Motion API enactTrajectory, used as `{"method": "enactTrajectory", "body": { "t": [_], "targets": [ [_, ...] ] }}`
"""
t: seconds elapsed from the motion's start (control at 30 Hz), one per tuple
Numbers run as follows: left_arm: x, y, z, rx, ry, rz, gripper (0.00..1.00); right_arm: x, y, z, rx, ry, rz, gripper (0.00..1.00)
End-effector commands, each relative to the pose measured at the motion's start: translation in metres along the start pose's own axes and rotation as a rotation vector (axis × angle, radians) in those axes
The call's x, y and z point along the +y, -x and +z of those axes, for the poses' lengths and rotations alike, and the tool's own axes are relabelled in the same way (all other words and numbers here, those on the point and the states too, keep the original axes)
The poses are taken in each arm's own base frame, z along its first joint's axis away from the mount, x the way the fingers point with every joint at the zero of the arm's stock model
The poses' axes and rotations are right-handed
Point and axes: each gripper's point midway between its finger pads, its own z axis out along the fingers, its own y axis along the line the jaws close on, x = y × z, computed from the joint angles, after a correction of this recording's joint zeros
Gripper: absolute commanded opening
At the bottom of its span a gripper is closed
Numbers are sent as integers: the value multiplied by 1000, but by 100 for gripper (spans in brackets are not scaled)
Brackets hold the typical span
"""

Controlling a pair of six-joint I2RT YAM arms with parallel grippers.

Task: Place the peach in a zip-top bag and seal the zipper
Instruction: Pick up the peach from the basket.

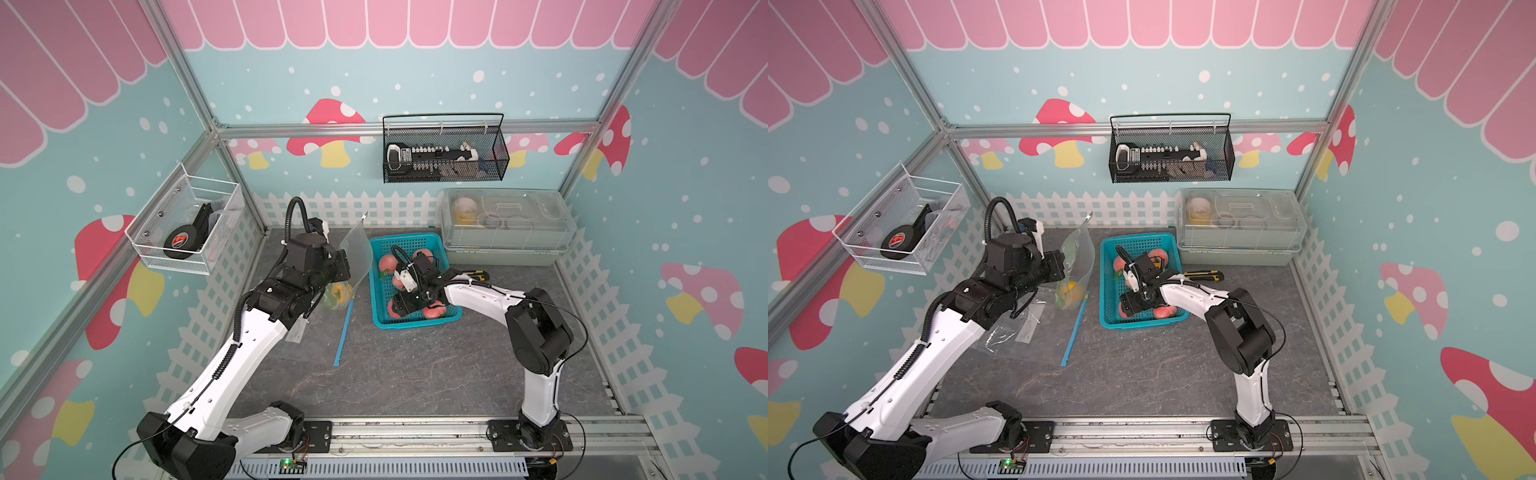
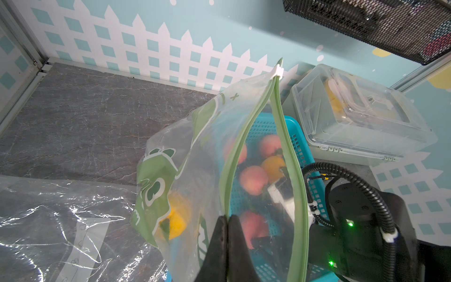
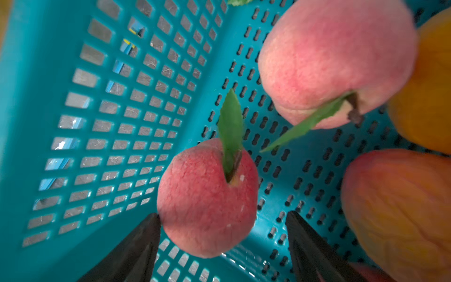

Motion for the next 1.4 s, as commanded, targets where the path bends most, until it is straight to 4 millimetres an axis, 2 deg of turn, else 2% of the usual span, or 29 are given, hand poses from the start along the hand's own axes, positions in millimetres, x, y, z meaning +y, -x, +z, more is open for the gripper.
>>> {"method": "enactTrajectory", "body": {
  "t": [0.0, 0.37, 0.47, 0.67, 0.83, 0.97, 1.37],
  "targets": [
    [0, -5, -4, 13, -4, 16, 0, 5, 6, 4, -7, 41, 5, 81],
    [-1, -7, 0, 24, -7, 17, 0, 4, 18, 15, -79, 47, 41, 77],
    [-1, -8, 1, 28, -5, 18, 0, 2, 21, 15, -94, 40, 49, 72],
    [0, -7, 0, 23, -3, 17, 0, -1, 14, 18, -69, 34, 51, 65],
    [1, -8, 0, 24, 0, 16, 0, -1, 16, 10, -86, 32, 52, 59],
    [1, -9, 0, 25, 0, 15, 0, 2, 27, -9, -148, 45, 50, 54],
    [1, -9, 1, 21, -2, 7, 0, 15, 71, -109, -443, 135, 68, 51]
  ]
}}
